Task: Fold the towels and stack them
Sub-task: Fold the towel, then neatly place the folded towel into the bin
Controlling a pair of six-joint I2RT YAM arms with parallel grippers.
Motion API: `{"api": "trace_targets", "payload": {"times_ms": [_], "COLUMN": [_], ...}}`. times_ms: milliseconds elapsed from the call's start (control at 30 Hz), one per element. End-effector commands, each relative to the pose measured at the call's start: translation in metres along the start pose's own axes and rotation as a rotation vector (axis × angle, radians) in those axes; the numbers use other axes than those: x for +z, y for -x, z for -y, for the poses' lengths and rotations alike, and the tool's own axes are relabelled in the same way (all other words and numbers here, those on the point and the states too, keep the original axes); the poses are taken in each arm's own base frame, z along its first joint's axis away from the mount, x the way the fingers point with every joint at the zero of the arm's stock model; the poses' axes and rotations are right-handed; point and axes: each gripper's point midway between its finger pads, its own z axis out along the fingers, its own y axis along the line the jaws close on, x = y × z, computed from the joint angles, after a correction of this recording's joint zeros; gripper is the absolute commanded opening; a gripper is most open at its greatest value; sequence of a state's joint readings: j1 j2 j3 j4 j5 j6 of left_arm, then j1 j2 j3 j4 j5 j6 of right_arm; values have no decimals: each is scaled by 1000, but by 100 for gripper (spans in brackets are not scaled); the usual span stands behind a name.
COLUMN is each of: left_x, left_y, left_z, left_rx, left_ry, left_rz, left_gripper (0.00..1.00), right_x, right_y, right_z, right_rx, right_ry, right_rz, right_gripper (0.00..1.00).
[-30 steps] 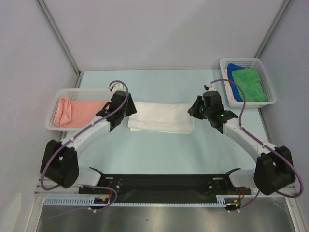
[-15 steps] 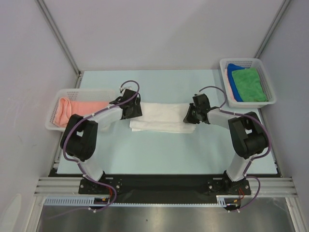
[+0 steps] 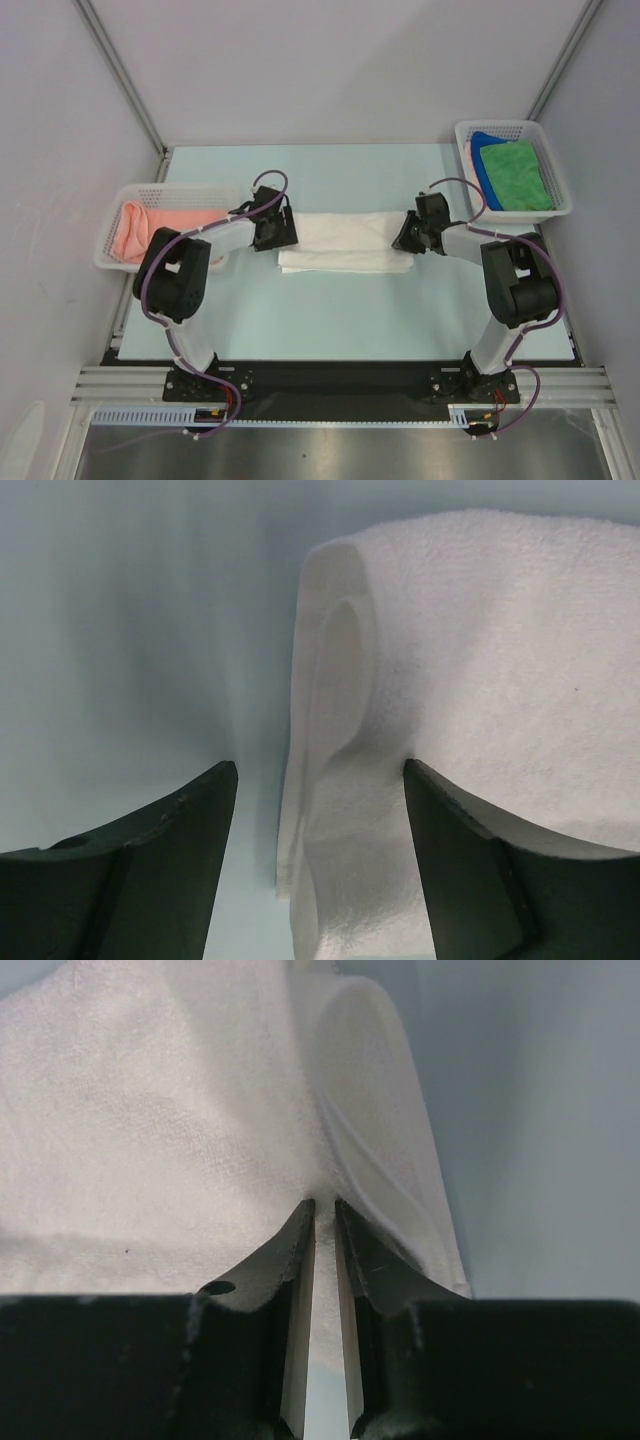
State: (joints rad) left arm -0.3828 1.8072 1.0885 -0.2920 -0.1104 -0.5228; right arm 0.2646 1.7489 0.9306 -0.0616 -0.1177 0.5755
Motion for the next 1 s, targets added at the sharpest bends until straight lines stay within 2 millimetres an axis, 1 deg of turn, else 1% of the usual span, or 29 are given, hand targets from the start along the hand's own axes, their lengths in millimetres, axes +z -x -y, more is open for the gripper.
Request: {"api": "trace_targets", "payload": {"times_ms": [0, 133, 167, 367, 433, 467, 567, 600, 700, 733, 800, 900, 933, 967], "left_x": [6, 13, 15, 29, 31, 34, 38, 42, 44, 44, 44, 41, 41, 39], "left_y": [4, -2, -3, -17, -20, -24, -30, -36, -40, -41, -40, -38, -38, -35], "left_z": [10, 7, 10, 21, 27, 26, 31, 31, 30, 26, 26, 26, 26, 28], "left_rx": [-44, -48, -53, -80, -83, -82, -79, -72, -51, -50, -46, -30, -25, -21], "left_ry": [-53, -41, -57, -109, -130, -123, -137, -128, -110, -89, -85, -69, -67, -68], "left_rz": [1, -13, -19, -74, -90, -101, -122, -138, -148, -147, -144, -138, -140, -141], "left_gripper": [73, 72, 72, 67, 65, 65, 63, 62, 57, 53, 47, 33, 24, 18], "right_x": [-7, -9, -9, -9, -10, -11, -12, -13, -14, -15, -16, -19, -20, -23], "right_y": [0, 5, 4, 6, 6, 6, 8, 9, 10, 12, 13, 14, 15, 18], "right_z": [38, 46, 48, 44, 43, 43, 41, 40, 39, 38, 36, 32, 29, 27], "right_rx": [-18, 0, 4, 6, 8, 6, 7, 8, 8, 7, 7, 5, 2, 1], "right_ry": [-136, -149, -150, -131, -127, -128, -122, -119, -116, -112, -105, -95, -91, -87], "right_rz": [5, 12, 11, 12, 11, 10, 17, 21, 21, 27, 28, 29, 31, 38], "right_gripper": [19, 19, 19, 19, 19, 19, 19, 19, 19, 19, 19, 19, 19, 20]}}
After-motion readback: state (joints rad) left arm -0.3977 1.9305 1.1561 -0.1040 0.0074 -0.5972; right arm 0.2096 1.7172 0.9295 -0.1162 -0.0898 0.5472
